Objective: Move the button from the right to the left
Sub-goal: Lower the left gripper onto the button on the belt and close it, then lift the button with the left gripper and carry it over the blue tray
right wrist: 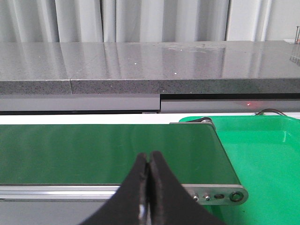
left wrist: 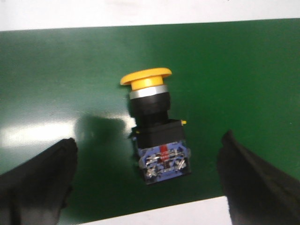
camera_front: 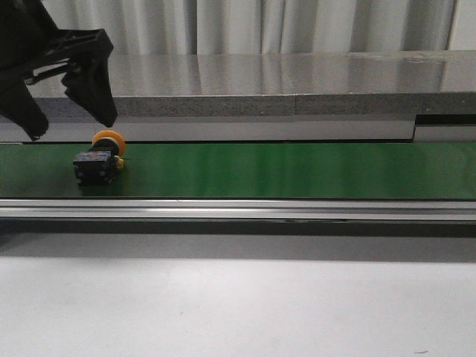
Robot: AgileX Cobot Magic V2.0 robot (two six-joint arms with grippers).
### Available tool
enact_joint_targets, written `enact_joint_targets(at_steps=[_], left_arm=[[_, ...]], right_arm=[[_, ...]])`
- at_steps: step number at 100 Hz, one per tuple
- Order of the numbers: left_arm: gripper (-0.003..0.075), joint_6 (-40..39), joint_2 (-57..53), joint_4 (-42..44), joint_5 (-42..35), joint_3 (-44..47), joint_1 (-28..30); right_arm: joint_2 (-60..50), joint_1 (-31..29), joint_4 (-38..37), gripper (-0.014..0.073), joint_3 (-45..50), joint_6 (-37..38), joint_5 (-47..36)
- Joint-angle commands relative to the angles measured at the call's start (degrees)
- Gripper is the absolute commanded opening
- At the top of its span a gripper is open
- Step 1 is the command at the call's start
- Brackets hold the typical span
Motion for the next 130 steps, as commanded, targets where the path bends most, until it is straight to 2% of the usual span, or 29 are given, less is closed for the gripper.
enact_joint_targets(at_steps=[1,26,35,47,59,71,107,130], left_arm=[[0.0598,-1.41,-0.23,-0.89,-0.45,-2.74,-0.41],[0.0596,-1.64,3.89,-0.65,0.80,-3.05,-0.31],[0.0573,-1.64,4.47,0.02,0.80,-3.05,-0.31],[0.0487,-1.64,4.45,0.15,1.18,-3.05,-0.31],[0.0337,-1.64,4.45,0.15,1.62,-3.05,-0.31],[0.0262,-1.64,4.45,0.15,1.62,-3.05,-0.31],[0.0258,-1.64,-0.59,1.15,2.09,-3.05,0.73],[0.0258,-1.08,-7.27,7.56,5.52,-3.05,7.66]], right_arm=[[-0.78,-0.24,0.22,-0.0068,-0.84,-0.05,-4.74],[-0.78,-0.24,0.22,-0.0068,-0.84,-0.05,-4.74],[-0.78,-0.24,0.22,-0.0068,-0.84,-0.05,-4.74],[-0.78,-0.24,0.22,-0.0068,-0.84,-0.05,-4.74],[-0.78,-0.24,0.22,-0.0068,-0.84,-0.05,-4.74],[-0.78,-0.24,0.22,-0.0068,-0.84,-0.05,-4.74],[-0.78,-0.24,0.22,-0.0068,-0.84,-0.05,-4.74],[-0.78,-0.24,0.22,-0.0068,-0.84,-0.05,-4.74]])
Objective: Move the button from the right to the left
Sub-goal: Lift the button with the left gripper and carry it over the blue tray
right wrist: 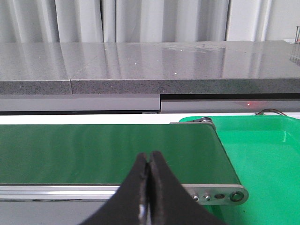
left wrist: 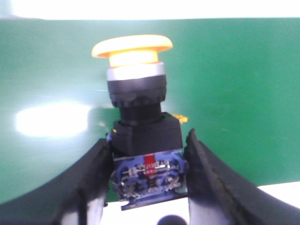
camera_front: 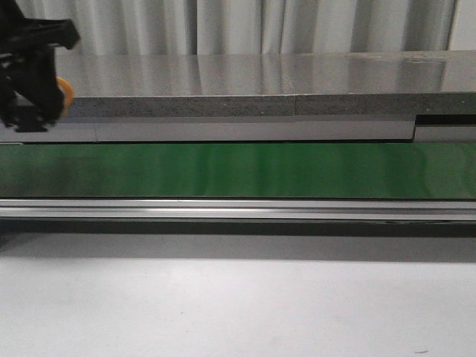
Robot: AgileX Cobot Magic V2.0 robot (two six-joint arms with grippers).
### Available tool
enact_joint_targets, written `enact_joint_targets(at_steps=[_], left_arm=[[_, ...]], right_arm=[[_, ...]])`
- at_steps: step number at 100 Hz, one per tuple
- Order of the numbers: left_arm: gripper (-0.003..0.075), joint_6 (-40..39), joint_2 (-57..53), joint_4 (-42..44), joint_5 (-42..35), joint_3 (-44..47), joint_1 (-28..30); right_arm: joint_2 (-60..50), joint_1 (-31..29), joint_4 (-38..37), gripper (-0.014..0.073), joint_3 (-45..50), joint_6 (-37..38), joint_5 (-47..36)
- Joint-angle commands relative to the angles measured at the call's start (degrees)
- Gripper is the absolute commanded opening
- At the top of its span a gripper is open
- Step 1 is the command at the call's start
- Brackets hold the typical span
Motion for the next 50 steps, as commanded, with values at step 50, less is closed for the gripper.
enact_joint_targets(at_steps=[50], left_arm=[[0.0258,12.18,-5.09,5.28,4.83,-1.61,26.11]], right_arm=[[-0.78,-0.24,0.22,-0.0068,-0.84,-0.05,-4.74]])
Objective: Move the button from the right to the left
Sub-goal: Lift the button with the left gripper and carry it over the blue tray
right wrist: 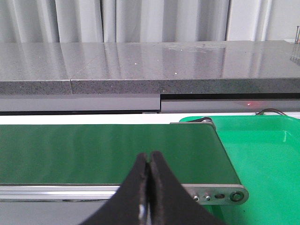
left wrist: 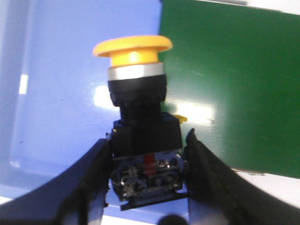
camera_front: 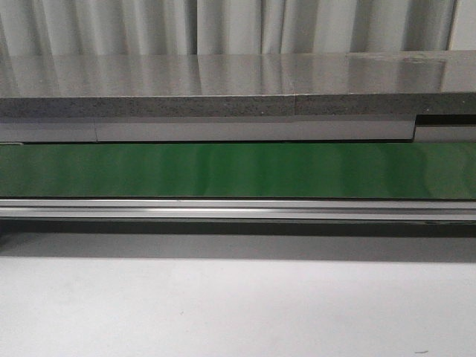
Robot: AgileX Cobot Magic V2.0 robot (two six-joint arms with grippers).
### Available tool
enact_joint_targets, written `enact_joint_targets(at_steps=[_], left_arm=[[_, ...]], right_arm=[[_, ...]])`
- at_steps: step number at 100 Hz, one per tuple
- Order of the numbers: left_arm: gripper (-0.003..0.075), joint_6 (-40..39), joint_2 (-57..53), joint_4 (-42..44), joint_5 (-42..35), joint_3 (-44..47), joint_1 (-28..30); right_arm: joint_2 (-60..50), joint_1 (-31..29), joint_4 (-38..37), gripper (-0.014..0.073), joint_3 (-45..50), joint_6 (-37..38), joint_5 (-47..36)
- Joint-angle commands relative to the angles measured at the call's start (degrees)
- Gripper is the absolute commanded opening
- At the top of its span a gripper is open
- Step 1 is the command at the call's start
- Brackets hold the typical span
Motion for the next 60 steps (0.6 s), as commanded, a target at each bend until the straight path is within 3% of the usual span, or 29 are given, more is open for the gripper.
enact_joint_targets(at_steps=[1,15,60], left_arm=[[0.0258,2.86,-1.20,-0.10,-1.67,-1.61,3.31],[0.0258,5.33,2.31,-0.23,-1.56,-1.61,6.43],[0.0258,6.90,14.67,1.92,-5.83,-1.61,6.55]], right_arm=[[-0.78,-0.24,0.09,-0.0068,-0.84,-0.14,-4.74],[-0.78,-0.24,0.09,-0.0068,-0.84,-0.14,-4.74],[-0.78,-0.24,0.09,-0.0068,-0.84,-0.14,-4.74]])
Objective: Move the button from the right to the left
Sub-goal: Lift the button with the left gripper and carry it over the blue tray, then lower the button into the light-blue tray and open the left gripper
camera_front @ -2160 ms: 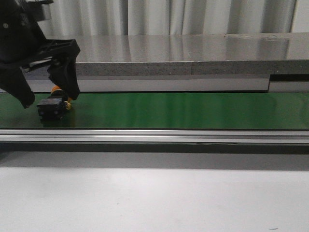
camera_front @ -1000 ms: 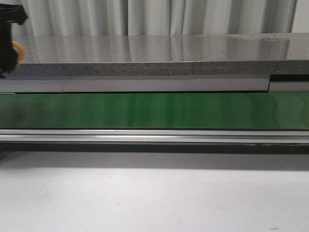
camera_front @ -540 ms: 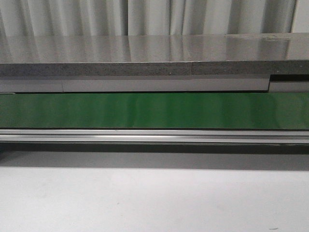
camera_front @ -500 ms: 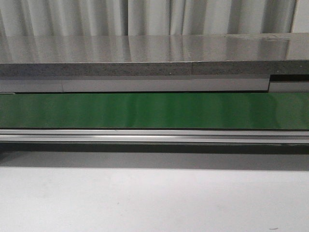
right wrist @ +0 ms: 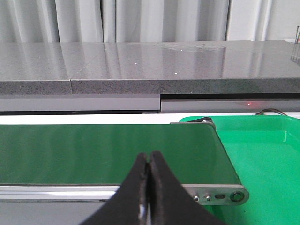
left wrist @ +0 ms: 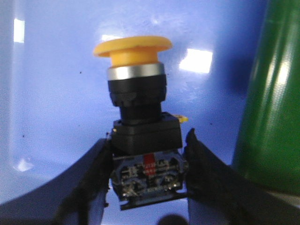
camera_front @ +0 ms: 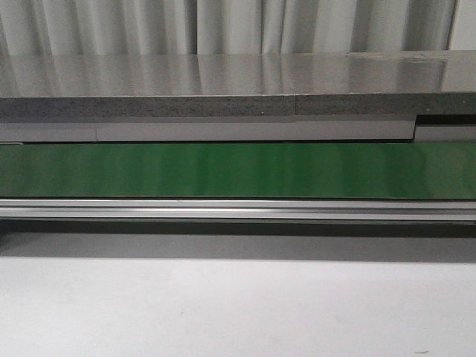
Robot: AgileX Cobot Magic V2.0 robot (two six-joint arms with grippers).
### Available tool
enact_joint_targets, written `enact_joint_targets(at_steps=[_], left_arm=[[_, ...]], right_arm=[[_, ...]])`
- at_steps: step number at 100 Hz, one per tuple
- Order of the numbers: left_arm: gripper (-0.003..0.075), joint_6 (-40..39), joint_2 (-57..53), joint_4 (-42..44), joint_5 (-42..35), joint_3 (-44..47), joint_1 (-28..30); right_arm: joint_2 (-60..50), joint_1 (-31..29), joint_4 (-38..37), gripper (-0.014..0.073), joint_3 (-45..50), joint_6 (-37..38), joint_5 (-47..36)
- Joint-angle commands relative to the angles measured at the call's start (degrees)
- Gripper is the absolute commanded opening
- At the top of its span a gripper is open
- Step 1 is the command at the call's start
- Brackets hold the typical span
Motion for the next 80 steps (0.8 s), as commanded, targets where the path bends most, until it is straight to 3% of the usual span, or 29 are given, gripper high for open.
enact_joint_targets(at_steps=[1,28,53,80], left_arm=[[0.0258,0.14,-0.87,0.72,-2.81,-1.61,0.13],[0.0272,0.42,1.55,0.87,-4.09,-1.61,0.13],[0.0477,0.52,1.55,1.74,-4.17,-1.61,0.59],[0.0475,0.52,-0.22,2.81,-3.63,-1.82,0.59]], right_arm=[[-0.78,-0.24,0.09,-0.0068,-0.84,-0.14,-4.74],[-0.78,-0.24,0.09,-0.0068,-0.84,-0.14,-4.74],[-0.78,-0.24,0.09,-0.0068,-0.84,-0.14,-4.74],[-0.78,-0.24,0.09,-0.0068,-0.84,-0.14,-4.74]])
